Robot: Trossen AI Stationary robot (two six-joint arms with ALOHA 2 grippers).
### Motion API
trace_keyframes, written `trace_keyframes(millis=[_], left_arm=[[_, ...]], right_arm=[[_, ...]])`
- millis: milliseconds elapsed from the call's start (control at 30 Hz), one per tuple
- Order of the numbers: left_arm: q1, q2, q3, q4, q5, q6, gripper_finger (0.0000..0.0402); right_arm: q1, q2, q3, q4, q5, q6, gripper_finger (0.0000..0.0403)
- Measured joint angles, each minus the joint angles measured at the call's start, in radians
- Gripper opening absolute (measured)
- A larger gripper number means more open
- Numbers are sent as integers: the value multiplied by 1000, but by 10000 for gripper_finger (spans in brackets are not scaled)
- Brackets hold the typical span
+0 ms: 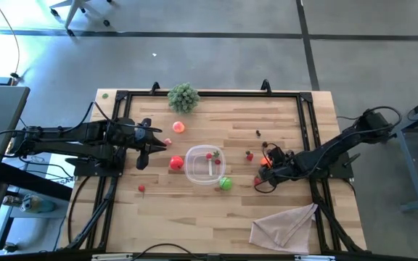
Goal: Pick and placing Produce into tupperware
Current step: Put the tangerine into the transparent bin
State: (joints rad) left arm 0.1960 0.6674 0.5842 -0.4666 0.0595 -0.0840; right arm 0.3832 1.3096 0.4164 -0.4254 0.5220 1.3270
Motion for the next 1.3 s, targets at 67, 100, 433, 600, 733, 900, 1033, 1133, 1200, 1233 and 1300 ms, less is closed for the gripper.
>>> trace_keyframes(millis=[67, 100, 433, 600, 733, 900, 1033, 1133, 1200, 1233, 1300], left_arm=[[0, 0, 0, 0, 0, 0, 51], [0, 0, 0, 0, 0, 0, 51], [0, 0, 0, 0, 0, 0, 51], [0, 0, 0, 0, 0, 0, 51], [0, 0, 0, 0, 0, 0, 51], [0, 0, 0, 0, 0, 0, 51], [0, 0, 0, 0, 0, 0, 51], [0, 0, 0, 0, 0, 0, 51], [0, 0, 0, 0, 0, 0, 51], [0, 0, 0, 0, 0, 0, 51], [0, 0, 0, 0, 0, 0, 51]], right_arm=[[0, 0, 0, 0, 1, 0, 237], [0, 0, 0, 1, 1, 0, 234], [0, 0, 0, 2, 2, 0, 232], [0, 0, 0, 15, 18, -1, 232], [0, 0, 0, 48, 28, -44, 232], [3, -1, 34, 50, 33, -98, 232], [3, -1, 101, 50, 50, -194, 232], [3, -1, 171, 49, 72, -301, 232], [3, -1, 229, 49, 87, -388, 232], [3, -1, 260, 50, 99, -437, 232], [3, -1, 326, 50, 132, -538, 232]])
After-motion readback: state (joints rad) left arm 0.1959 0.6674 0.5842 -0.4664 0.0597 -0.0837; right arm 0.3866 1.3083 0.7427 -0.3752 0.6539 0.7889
